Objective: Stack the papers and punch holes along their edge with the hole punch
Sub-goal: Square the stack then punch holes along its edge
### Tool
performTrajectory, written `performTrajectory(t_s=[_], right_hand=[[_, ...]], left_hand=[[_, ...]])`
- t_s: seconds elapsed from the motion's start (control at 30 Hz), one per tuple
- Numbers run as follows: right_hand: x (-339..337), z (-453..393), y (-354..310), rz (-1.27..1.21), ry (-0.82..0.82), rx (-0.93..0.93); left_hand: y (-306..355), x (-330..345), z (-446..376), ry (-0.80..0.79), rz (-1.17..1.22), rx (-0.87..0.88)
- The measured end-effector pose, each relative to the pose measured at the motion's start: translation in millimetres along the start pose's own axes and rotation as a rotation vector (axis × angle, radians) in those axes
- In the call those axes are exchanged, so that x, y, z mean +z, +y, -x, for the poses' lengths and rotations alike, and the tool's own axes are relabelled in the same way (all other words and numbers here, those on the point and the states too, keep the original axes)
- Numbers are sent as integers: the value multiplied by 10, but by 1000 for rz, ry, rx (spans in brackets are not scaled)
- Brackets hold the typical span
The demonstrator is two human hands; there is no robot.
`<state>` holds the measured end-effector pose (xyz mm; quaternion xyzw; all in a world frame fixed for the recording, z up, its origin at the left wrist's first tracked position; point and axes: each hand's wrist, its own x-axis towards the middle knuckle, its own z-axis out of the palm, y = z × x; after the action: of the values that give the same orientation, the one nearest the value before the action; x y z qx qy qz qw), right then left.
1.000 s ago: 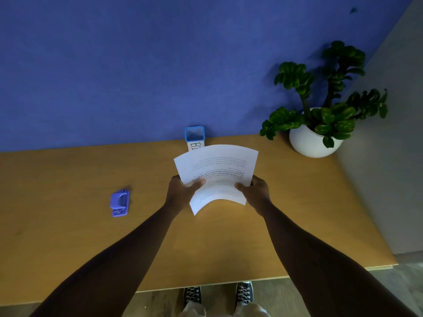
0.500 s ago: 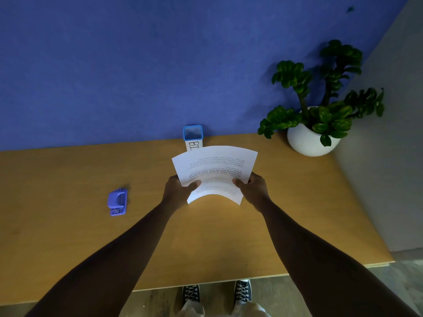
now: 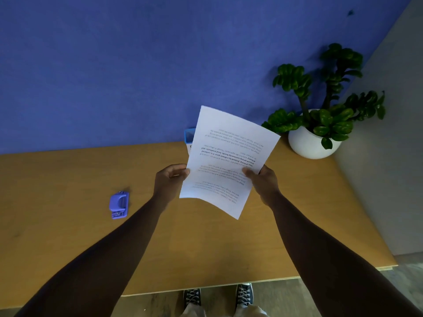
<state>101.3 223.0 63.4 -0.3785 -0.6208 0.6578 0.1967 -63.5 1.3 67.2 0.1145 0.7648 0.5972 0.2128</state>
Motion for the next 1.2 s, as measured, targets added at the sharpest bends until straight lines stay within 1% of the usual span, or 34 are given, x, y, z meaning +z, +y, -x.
performTrajectory(t_s=[0.13, 0.3, 0.4, 0.47, 0.53, 0.63, 0.7, 0.83, 0.97, 1.2], right_hand=[[-27, -13, -36, -172, -23, 26], [-14, 6, -60, -335, -62, 55], [12, 25, -77, -428, -85, 65], [42, 34, -91, -485, -98, 82], [79, 40, -106, -536, -95, 123], [155, 51, -118, -608, -88, 187], [209, 67, -129, -634, -114, 202], [237, 85, -129, -607, -150, 197], [112, 59, -74, -559, -88, 184], [-123, 56, 62, -438, 89, 164]], left_hand=[[-24, -33, -10, 52, 90, -20], [2, 8, 20, 51, 216, -40], [72, 60, 43, 77, 373, -95], [121, 99, 60, 59, 475, -114], [169, 133, 79, 25, 505, -108], [243, 187, 112, -29, 512, -97], [266, 221, 128, -60, 515, -87], [266, 208, 124, -63, 470, -61], [225, 71, 50, -28, 364, 12], [102, -138, -53, -8, 202, 98]])
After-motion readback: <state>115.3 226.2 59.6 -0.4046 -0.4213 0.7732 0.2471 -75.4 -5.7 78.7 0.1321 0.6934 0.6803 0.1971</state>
